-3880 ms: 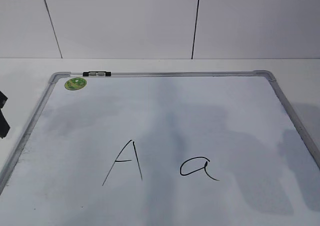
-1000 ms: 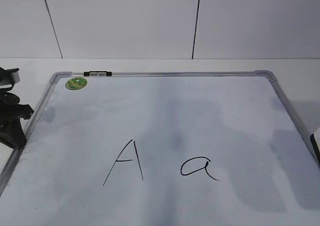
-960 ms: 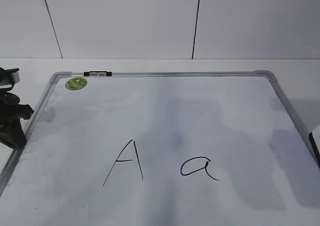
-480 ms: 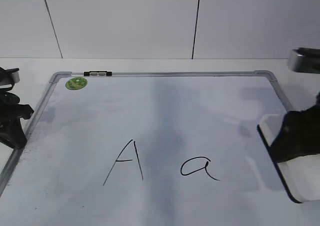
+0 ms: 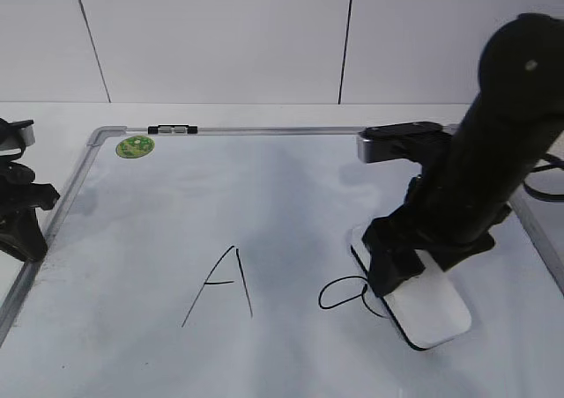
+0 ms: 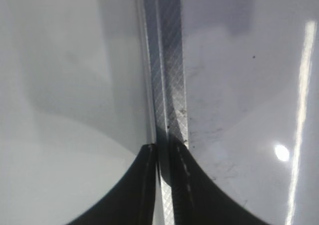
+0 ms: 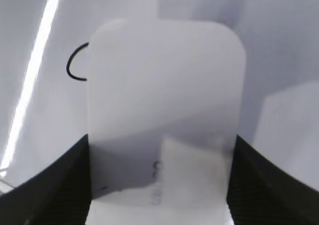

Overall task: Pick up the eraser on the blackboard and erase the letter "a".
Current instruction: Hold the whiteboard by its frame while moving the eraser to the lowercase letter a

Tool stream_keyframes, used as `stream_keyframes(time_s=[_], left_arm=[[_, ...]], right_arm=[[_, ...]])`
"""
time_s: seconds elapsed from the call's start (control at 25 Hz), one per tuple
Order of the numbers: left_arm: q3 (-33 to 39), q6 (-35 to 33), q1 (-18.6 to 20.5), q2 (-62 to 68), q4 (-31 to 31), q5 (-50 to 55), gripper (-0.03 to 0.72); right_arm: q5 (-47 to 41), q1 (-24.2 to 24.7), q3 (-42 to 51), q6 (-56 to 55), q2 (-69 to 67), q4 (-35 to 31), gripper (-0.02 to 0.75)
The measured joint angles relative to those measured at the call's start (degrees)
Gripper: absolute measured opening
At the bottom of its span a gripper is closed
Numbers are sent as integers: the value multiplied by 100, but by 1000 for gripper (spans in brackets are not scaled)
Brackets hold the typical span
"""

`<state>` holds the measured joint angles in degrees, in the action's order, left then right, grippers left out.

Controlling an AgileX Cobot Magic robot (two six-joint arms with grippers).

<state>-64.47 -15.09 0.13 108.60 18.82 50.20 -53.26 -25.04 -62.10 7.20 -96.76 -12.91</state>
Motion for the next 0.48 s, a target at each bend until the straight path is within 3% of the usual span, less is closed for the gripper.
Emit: stream_keyframes(time_s=[0.48], left_arm=[[0, 0, 0, 0, 21, 0, 64]], right_arm=[[265, -90, -606, -40, -969, 298, 564]])
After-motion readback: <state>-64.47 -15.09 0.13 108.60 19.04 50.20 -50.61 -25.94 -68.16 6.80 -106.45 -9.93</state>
